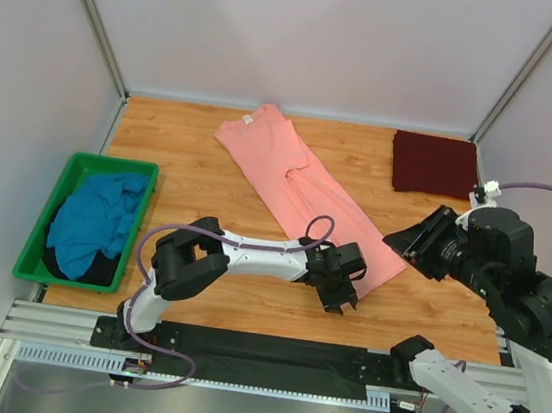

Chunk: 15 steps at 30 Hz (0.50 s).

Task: Fold and stack the t-shirts
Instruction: Fold the tshirt

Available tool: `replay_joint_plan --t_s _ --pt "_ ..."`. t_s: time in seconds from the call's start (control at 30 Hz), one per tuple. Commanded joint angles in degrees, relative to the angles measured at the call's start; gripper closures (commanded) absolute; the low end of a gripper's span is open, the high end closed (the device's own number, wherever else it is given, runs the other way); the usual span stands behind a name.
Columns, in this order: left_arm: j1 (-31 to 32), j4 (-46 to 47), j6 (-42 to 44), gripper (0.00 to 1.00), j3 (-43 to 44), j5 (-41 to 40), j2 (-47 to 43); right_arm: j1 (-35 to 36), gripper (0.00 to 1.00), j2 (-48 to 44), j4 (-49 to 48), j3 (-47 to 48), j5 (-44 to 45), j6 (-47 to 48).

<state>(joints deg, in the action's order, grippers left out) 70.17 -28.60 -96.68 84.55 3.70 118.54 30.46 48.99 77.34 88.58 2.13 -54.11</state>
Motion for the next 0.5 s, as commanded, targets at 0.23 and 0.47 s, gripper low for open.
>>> replay_joint_plan --t_s 0.23,0.47 --pt "0.76 -6.55 -3.95 0.57 1.93 -6.86 -1.99 -0.14 0.66 -2.32 15.47 -0.33 -0.46 2.78" --pt "0.76 -5.51 -3.60 0.57 1.31 -7.57 -2.00 -0.22 0.65 -2.24 15.91 0.81 0.50 2.52"
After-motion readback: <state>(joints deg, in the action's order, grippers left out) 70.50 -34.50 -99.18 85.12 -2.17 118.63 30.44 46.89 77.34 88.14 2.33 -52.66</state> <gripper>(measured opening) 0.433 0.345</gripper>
